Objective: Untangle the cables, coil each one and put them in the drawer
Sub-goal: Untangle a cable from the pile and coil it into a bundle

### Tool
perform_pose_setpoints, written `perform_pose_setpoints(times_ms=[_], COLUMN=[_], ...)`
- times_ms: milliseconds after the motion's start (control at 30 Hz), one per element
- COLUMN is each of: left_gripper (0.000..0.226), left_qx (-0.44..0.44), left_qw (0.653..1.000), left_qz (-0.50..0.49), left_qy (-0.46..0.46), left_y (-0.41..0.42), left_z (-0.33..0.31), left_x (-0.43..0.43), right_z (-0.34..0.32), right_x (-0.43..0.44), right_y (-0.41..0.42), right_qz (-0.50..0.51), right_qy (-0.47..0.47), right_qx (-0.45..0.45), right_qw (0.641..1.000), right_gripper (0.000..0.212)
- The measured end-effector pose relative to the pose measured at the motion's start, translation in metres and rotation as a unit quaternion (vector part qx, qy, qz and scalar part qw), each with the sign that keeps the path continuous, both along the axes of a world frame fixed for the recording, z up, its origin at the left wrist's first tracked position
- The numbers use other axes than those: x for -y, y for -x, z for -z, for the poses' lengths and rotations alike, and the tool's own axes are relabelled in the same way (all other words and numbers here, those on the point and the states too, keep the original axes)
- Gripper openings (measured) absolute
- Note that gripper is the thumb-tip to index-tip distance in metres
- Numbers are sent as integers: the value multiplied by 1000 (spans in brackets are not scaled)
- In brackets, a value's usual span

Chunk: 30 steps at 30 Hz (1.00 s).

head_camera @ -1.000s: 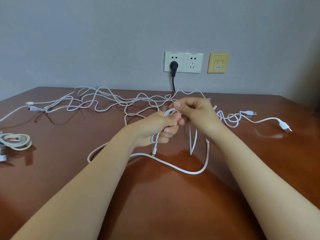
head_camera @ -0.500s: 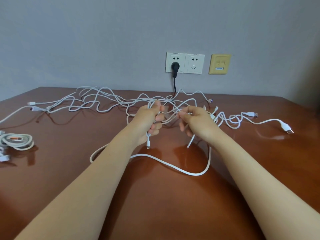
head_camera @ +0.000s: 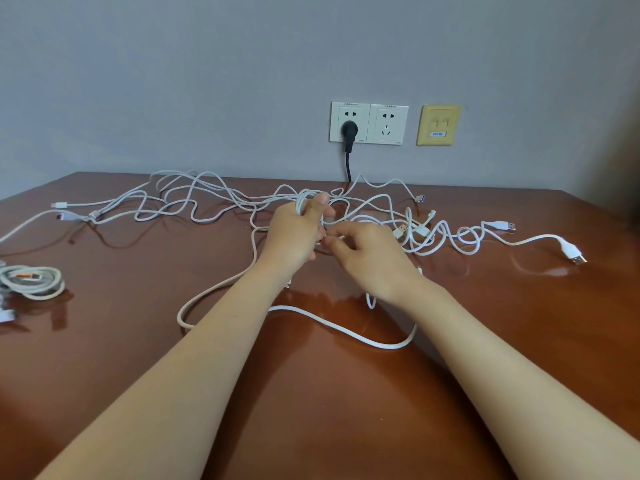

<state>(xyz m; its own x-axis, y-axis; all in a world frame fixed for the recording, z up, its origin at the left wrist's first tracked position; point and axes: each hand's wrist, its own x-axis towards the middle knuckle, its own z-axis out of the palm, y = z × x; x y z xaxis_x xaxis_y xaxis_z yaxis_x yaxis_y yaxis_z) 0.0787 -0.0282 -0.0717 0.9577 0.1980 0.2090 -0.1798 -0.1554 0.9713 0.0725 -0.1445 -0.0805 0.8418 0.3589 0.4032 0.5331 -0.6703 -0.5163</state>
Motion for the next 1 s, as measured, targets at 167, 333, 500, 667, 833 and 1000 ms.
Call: perform_pose_setpoints(times_ms=[167,333,500,667,833,1000], left_gripper=[28,31,37,34,38,40], left_qx=[37,53,41,-6,-17,-43], left_qw=[992,985,995,983,932,915], left_qz=[-32,-61,-61,17,33,43], left_qy=[-115,-153,-66,182,361,399], left_y=[0,1,-4,1,-3,-6], left_z=[1,2,7,-3,-7,-8], left_x=[-6,-8,-9,-7,-13,-18], right_z=[1,2,1,2,2,-2], right_x=[0,-2,-3,-3,2,3], right_y=[1,1,6,7,3,1], right_qz=[31,30,8,19,28,19], right_qy=[44,49,51,66,102,136], right_qx=[56,68,45,18,-44,-53], right_qw=[997,996,998,997,993,989], right_gripper=[17,18,22,21,26,33])
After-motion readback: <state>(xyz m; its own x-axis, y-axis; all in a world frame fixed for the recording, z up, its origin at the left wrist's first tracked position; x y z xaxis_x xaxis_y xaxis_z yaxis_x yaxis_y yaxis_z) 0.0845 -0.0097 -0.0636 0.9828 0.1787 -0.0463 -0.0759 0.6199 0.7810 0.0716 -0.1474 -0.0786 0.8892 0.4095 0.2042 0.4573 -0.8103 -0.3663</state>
